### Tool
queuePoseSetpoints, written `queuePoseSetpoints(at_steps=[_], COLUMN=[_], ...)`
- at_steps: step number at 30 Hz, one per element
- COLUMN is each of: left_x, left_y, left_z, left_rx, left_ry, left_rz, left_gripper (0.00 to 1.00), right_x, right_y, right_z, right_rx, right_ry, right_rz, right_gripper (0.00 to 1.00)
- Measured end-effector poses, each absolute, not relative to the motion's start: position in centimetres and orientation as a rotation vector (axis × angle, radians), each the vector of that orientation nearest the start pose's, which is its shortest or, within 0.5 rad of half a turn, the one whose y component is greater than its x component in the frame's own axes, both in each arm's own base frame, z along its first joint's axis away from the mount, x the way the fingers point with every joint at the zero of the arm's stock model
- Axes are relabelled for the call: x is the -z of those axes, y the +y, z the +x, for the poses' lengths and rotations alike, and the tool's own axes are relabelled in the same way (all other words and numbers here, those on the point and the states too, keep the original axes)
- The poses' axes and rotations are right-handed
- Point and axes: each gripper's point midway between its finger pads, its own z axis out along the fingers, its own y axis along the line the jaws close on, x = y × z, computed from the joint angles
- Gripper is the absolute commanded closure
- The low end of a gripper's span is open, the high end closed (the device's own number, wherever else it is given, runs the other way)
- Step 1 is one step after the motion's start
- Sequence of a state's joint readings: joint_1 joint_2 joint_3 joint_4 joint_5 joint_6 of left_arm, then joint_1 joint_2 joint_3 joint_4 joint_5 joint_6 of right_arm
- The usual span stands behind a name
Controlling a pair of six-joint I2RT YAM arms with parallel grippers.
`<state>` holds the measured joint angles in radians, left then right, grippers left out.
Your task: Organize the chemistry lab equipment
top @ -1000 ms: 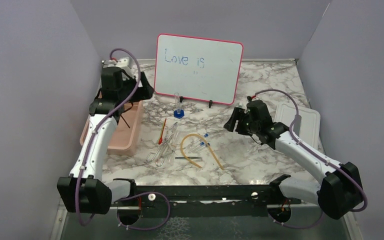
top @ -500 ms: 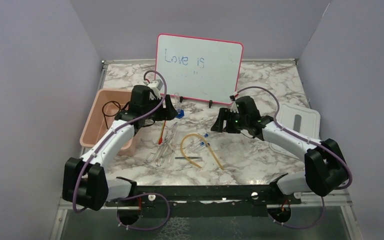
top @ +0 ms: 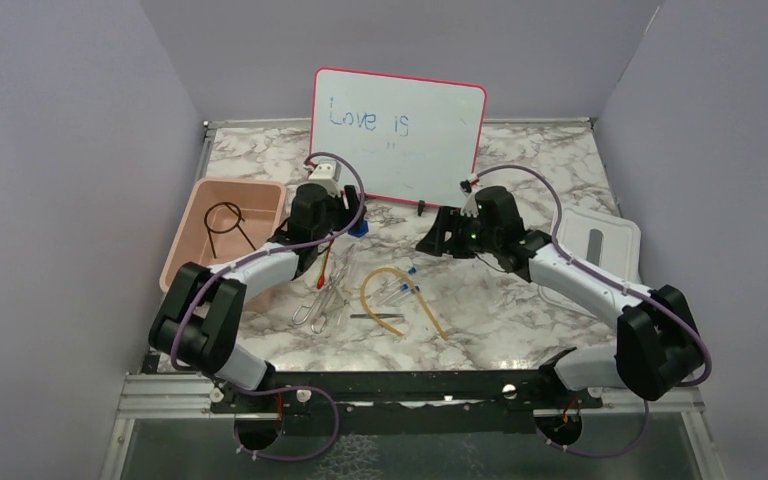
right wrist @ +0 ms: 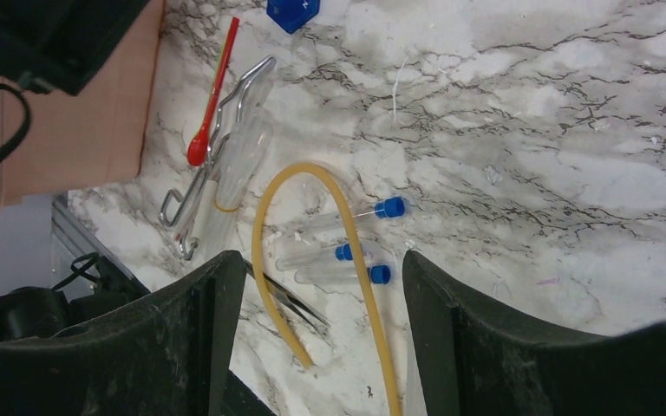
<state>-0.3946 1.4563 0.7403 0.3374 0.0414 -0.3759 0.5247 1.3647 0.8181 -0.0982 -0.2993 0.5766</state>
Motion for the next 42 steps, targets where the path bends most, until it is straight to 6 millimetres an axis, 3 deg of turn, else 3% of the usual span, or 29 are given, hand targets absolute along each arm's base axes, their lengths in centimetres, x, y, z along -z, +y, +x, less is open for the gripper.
queuePoseSetpoints(at_steps=[5,8,12,18,23,27,33,36,38,42], left_x=[-11.9,-11.7,-11.9,-12.4,-13.3,-15.9,-23.6,-26.7,-27.8,-27.6], left_y=[-19.5,-19.5,-19.2,-19.2,-18.9,-18.5,-20.0,-21.5,-22.6,-24.3], left_z=[40.2,40.3,40.8,41.4,41.3,40.8,40.2,38.4,36.8,33.6], left_rx=[0.454,0.423,0.381,0.340,0.323,0.335,0.486,0.615,0.702,0.863], left_ry=[1.922,1.882,1.829,1.778,1.765,1.782,1.812,1.854,1.884,1.950], left_rz=[0.160,0.208,0.230,0.264,0.259,0.205,0.117,0.157,0.209,0.321], left_gripper=[0.52,0.55,0.58,0.73,0.74,0.75,0.74,0.74,0.74,0.74], right_x=[-13.7,-13.7,-13.4,-13.3,-13.2,-13.9,-16.8,-18.6,-19.9,-22.7], right_y=[24.9,24.6,24.2,23.8,23.7,24.1,26.2,27.5,28.2,29.6], right_z=[28.4,28.1,27.9,28.0,28.0,28.0,27.7,27.3,27.3,27.3], right_rx=[-0.921,-0.915,-0.892,-0.862,-0.847,-0.864,-1.002,-1.092,-1.140,-1.233], right_ry=[2.312,2.310,2.315,2.317,2.313,2.286,2.176,2.109,2.065,1.966], right_rz=[-0.121,-0.118,-0.109,-0.113,-0.140,-0.213,-0.367,-0.428,-0.452,-0.486], right_gripper=[0.29,0.29,0.29,0.29,0.29,0.28,0.21,0.18,0.15,0.14])
